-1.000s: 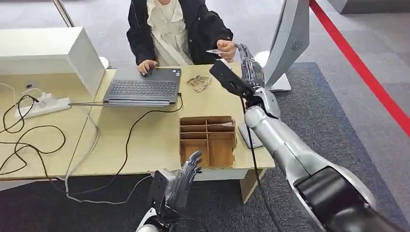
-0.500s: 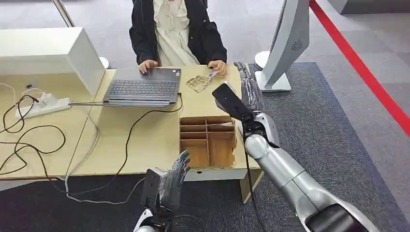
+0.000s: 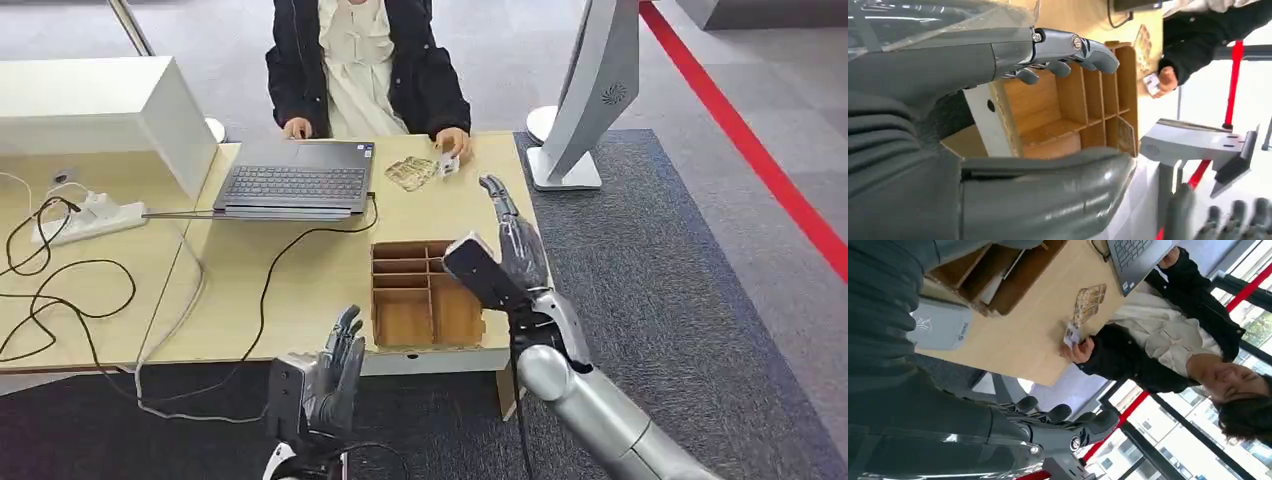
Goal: Pass the card to the sensor for recognition and then transmit it.
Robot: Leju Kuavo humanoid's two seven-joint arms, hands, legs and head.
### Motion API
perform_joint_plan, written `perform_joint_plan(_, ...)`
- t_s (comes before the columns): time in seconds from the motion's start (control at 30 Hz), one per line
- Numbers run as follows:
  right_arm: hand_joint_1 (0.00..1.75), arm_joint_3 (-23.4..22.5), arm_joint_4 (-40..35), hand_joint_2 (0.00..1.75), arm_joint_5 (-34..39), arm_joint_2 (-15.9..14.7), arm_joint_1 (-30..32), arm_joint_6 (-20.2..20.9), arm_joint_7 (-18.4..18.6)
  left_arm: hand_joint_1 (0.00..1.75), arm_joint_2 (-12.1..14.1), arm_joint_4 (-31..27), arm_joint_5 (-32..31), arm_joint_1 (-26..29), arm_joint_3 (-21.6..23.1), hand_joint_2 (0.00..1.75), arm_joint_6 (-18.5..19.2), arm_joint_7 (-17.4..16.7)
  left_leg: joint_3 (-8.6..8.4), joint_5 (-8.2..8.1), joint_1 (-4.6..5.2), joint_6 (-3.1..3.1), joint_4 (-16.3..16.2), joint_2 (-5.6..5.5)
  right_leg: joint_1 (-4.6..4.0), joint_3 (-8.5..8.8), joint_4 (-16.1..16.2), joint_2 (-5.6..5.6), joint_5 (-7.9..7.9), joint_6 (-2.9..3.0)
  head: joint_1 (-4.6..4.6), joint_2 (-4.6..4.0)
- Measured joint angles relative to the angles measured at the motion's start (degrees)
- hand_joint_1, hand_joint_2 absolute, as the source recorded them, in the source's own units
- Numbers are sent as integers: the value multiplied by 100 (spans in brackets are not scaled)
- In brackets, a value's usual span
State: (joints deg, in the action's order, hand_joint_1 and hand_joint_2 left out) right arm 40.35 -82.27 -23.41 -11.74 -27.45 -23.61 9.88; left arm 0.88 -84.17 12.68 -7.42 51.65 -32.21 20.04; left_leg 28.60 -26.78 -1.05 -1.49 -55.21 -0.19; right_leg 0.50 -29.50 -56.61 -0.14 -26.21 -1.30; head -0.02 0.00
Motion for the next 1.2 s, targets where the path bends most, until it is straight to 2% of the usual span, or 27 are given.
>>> perform_joint_plan(0.3, 0, -33, -114, 175, -105, -72, 274, 28, 0, 0, 50, -184, -35, 47, -11, 175, 85, -85, -1, 1, -1, 0, 0, 0, 0, 1, 0, 0, 0, 0, -2, 0)
perform_joint_plan(0.5, 0, -33, 31, 175, -744, -70, 260, 18, -31, 0, 48, -186, -33, 45, -11, 175, 289, -87, 0, 1, -1, 0, 0, 0, -1, 1, 0, 0, 0, 0, 0, 0)
perform_joint_plan(0.87, 0, 83, 1275, 175, -1876, 201, -129, 271, -83, 0, -18, -175, -35, -17, -11, 175, 859, -151, 0, 1, -1, 0, 0, -1, -1, 1, -1, 0, 1, 1, 0, 0)
perform_joint_plan(1.2, 0, 181, 2297, 175, -1902, 520, -331, 243, -229, 0, -94, -57, -26, -88, -11, 175, 1123, -151, 0, 1, -1, 0, 0, 0, -1, 1, -1, 0, 1, 1, 0, 0)
